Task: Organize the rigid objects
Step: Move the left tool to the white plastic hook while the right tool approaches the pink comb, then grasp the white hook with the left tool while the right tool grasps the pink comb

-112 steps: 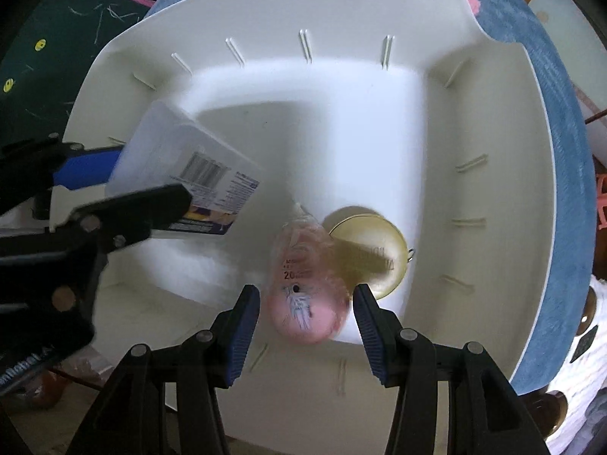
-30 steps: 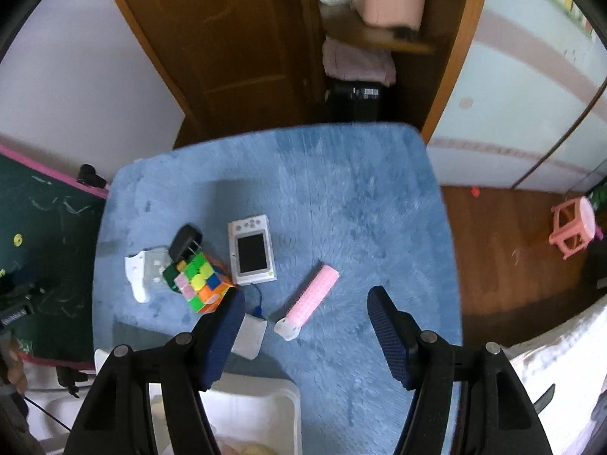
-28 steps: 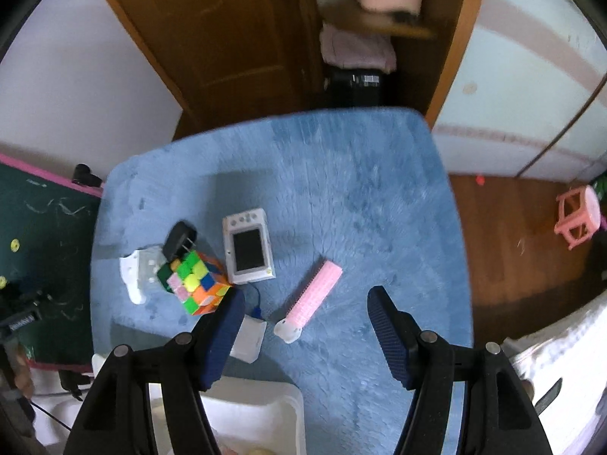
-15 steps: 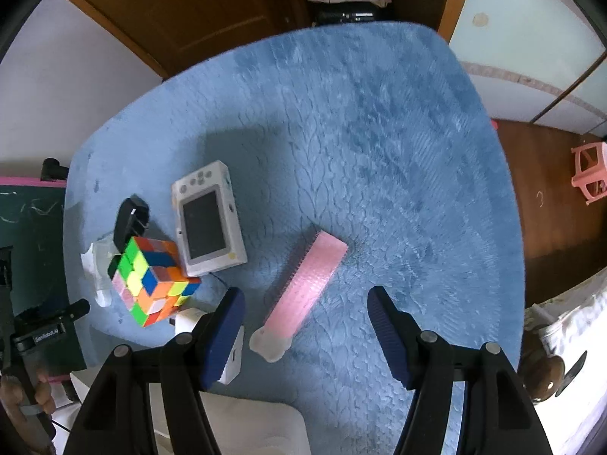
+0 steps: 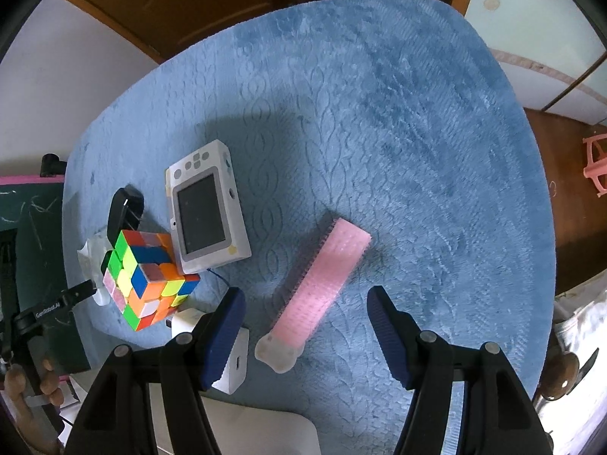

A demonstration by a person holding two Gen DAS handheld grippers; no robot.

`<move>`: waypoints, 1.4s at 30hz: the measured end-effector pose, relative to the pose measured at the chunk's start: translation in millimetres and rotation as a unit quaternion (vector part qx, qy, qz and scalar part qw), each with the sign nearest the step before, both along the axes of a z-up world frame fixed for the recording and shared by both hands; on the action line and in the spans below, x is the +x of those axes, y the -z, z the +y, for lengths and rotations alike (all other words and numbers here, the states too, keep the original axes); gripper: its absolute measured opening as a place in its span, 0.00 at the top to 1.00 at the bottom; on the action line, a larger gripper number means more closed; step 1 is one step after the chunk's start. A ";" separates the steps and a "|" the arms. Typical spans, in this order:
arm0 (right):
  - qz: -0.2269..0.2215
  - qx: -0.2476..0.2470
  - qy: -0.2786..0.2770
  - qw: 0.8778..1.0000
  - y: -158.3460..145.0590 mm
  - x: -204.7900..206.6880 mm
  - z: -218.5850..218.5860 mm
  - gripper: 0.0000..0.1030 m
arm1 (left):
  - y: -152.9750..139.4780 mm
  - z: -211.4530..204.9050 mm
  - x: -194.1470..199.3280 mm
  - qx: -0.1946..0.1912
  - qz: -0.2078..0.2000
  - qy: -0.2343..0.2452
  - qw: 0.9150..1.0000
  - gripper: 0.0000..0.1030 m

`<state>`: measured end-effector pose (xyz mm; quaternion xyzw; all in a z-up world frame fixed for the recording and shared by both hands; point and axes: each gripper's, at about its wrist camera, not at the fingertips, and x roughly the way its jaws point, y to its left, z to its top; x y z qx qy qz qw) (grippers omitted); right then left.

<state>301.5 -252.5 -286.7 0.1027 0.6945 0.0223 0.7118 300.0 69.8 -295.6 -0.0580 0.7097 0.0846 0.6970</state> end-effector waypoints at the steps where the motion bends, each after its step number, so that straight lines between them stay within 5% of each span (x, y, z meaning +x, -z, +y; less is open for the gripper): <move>1: 0.001 0.000 0.000 1.000 1.3 0.4 1.3 0.35 | 1.6 0.4 0.4 0.000 0.004 -0.002 1.000 0.19; 24: 0.015 0.008 0.002 1.000 19.2 12.4 19.6 0.47 | 18.7 36.1 38.8 -0.014 -0.015 -0.103 0.994 0.20; 35: 0.021 0.006 0.004 1.000 24.3 14.1 17.8 0.48 | 24.2 52.8 30.0 -0.034 -0.037 -0.168 0.985 0.20; 42: 0.025 -0.008 0.008 1.000 26.9 12.7 16.2 0.60 | 28.4 52.2 20.3 -0.007 -0.051 -0.180 0.982 0.23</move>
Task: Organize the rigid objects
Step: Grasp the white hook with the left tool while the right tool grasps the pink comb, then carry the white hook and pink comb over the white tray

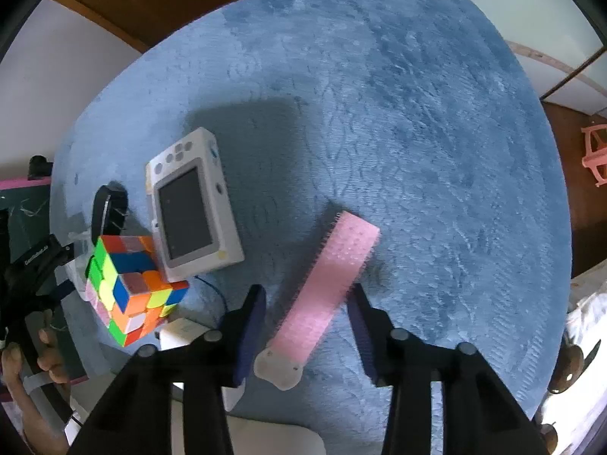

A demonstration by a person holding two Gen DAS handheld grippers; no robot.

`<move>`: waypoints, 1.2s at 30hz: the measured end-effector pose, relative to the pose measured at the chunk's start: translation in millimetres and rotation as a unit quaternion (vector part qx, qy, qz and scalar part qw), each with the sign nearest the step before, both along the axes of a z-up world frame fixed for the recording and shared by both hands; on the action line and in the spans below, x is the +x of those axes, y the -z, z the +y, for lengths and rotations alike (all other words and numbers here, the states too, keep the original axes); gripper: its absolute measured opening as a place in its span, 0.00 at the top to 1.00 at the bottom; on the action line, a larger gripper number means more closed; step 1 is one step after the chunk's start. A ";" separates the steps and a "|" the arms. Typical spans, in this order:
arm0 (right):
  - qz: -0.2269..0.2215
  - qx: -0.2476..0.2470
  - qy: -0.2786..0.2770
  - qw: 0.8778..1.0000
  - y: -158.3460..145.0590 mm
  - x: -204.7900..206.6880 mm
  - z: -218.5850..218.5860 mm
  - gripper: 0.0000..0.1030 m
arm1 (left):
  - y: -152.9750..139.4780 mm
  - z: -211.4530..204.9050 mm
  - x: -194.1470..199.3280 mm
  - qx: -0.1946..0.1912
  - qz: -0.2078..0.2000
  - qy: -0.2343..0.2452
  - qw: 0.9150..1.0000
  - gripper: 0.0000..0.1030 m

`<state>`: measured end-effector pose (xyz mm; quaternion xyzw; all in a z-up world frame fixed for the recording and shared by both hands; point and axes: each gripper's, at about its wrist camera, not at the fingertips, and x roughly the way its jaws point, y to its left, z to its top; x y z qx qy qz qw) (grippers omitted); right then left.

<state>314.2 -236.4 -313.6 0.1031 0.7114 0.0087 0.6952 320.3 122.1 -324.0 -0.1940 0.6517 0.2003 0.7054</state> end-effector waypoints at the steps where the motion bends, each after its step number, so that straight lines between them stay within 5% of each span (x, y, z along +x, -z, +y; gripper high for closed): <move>1: 0.002 -0.001 0.002 1.000 1.0 -0.2 -0.9 0.62 | 0.1 0.4 0.0 0.002 -0.002 0.001 1.000 0.24; 7: 0.026 0.000 0.012 1.000 10.2 -3.3 -9.0 0.68 | -7.0 -22.2 -2.1 0.007 0.010 0.027 1.000 0.43; 20: 0.014 0.006 0.022 1.000 2.1 -17.6 -2.5 0.77 | -20.7 -22.9 -24.3 0.002 0.005 0.054 0.999 0.43; 28: -0.054 0.028 0.030 0.998 -55.2 -41.9 -11.0 0.77 | -94.2 -23.3 -48.0 -0.008 -0.033 0.091 0.995 0.43; 36: -0.127 0.051 0.030 0.990 -133.3 -73.6 -13.8 0.77 | -177.1 -33.9 -91.5 -0.022 -0.090 0.170 0.981 0.43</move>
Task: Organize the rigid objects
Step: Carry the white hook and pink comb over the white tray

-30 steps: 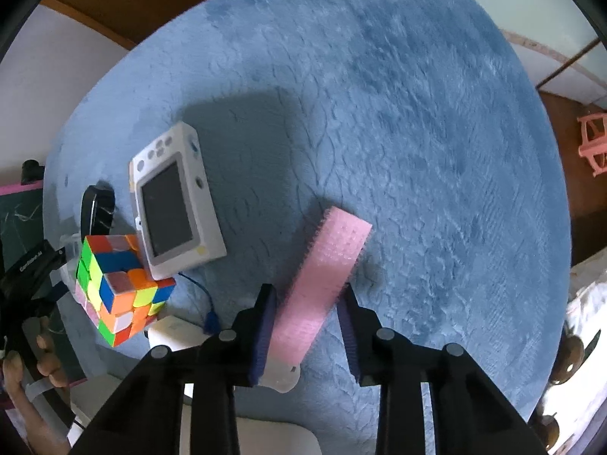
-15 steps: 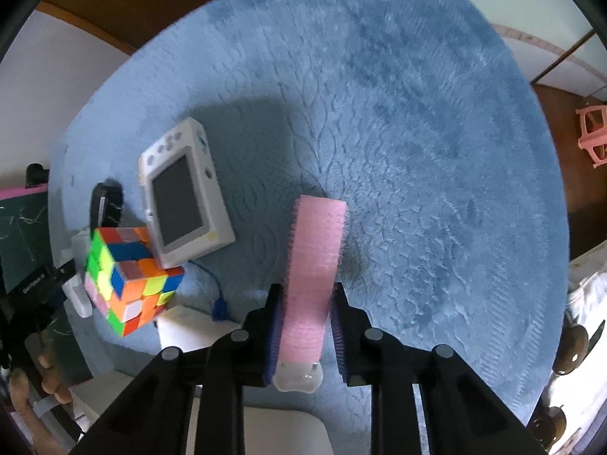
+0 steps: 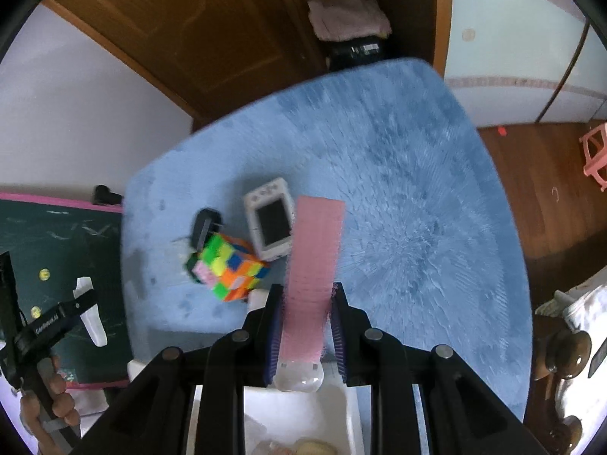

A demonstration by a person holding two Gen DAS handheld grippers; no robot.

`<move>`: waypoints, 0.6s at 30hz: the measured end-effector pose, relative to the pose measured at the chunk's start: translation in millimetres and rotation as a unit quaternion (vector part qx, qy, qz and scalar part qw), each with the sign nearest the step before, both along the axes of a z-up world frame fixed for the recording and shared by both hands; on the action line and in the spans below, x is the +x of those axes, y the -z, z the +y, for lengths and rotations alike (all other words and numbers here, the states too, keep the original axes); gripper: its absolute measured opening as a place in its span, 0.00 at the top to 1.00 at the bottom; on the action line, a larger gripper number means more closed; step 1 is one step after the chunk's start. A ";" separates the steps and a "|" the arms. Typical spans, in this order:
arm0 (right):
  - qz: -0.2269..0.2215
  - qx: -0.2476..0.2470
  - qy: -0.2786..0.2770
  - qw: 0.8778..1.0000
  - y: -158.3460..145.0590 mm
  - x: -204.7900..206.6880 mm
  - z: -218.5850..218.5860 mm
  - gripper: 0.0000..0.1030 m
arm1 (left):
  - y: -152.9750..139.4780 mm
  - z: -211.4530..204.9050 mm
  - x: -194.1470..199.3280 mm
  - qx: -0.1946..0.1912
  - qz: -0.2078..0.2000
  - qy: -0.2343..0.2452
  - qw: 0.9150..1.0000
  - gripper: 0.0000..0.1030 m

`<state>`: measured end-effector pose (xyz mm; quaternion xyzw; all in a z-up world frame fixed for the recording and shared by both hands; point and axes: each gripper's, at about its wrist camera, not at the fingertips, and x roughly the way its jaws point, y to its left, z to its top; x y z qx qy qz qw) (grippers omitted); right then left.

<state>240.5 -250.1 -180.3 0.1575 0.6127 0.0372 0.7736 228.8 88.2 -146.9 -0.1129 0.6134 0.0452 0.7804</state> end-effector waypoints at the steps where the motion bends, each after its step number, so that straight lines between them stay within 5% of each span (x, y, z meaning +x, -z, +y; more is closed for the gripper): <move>1: -0.011 -0.001 -0.001 1.000 -11.8 -6.0 3.8 0.77 | -8.7 -1.9 -5.3 -0.002 -0.005 0.011 1.000 0.43; 9: -0.071 -0.008 -0.020 0.997 -75.6 -57.7 15.4 0.77 | -52.6 -7.9 -46.7 0.003 -0.026 0.077 0.997 0.43; 18: -0.066 -0.042 -0.060 0.995 -67.8 -120.4 47.2 0.77 | -10.7 -33.4 -107.1 0.026 0.013 0.166 0.986 0.43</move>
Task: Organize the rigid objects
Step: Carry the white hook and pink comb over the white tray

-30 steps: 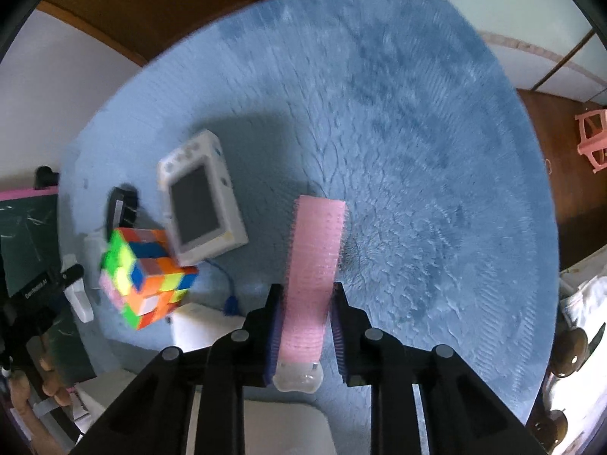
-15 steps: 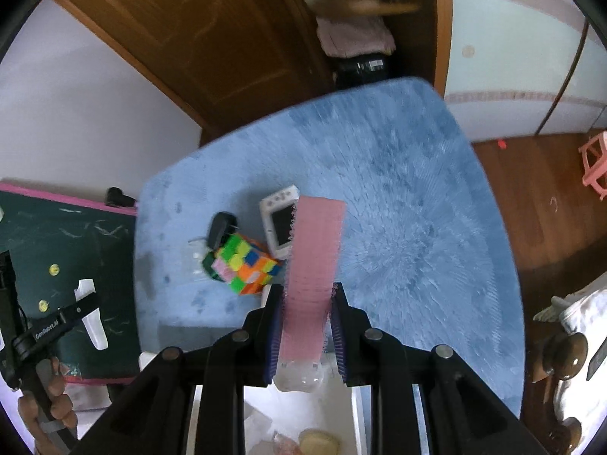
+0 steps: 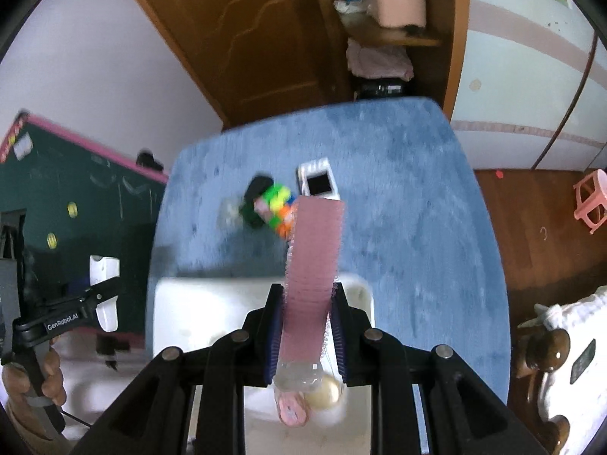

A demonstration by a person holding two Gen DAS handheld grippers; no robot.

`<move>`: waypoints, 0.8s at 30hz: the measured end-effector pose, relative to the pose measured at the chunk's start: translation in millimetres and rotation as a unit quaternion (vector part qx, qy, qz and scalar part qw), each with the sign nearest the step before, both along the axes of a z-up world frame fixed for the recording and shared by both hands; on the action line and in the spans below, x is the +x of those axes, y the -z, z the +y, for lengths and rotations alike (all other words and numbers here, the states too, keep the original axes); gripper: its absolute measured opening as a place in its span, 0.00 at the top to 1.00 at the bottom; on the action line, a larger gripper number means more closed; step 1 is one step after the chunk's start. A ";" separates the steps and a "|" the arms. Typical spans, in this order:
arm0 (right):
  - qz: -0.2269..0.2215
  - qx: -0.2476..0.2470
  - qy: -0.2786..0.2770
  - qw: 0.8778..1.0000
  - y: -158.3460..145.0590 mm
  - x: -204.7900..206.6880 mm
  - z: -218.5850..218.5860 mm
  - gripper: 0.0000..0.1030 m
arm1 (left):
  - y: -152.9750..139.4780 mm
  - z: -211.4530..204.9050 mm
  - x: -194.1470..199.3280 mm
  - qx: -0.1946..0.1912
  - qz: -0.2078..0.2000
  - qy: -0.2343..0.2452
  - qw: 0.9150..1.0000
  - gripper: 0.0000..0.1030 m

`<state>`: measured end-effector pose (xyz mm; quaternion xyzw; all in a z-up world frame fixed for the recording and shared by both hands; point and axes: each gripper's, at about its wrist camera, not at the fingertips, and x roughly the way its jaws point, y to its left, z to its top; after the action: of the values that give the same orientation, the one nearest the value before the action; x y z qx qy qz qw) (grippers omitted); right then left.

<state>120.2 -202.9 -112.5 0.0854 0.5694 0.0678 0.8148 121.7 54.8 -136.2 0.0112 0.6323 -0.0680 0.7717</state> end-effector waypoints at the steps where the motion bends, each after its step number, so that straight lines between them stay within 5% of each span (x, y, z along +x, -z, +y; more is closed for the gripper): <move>1: 0.010 -0.007 -0.007 1.000 8.7 -7.4 5.7 0.77 | 8.1 -3.1 -6.6 0.004 0.007 0.009 1.000 0.43; 15: 0.145 -0.029 -0.021 0.989 127.8 -63.5 36.3 0.77 | 101.4 -42.0 -70.1 0.005 0.078 0.120 0.990 0.43; 24: 0.178 -0.023 -0.013 0.984 150.4 -77.0 42.0 0.75 | 123.2 -69.6 -86.1 -0.002 0.097 0.151 0.984 0.43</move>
<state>43.2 -160.9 -262.9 0.0697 0.7081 0.0491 0.7009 35.6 -14.8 -259.5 0.0985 0.6953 -0.1854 0.6874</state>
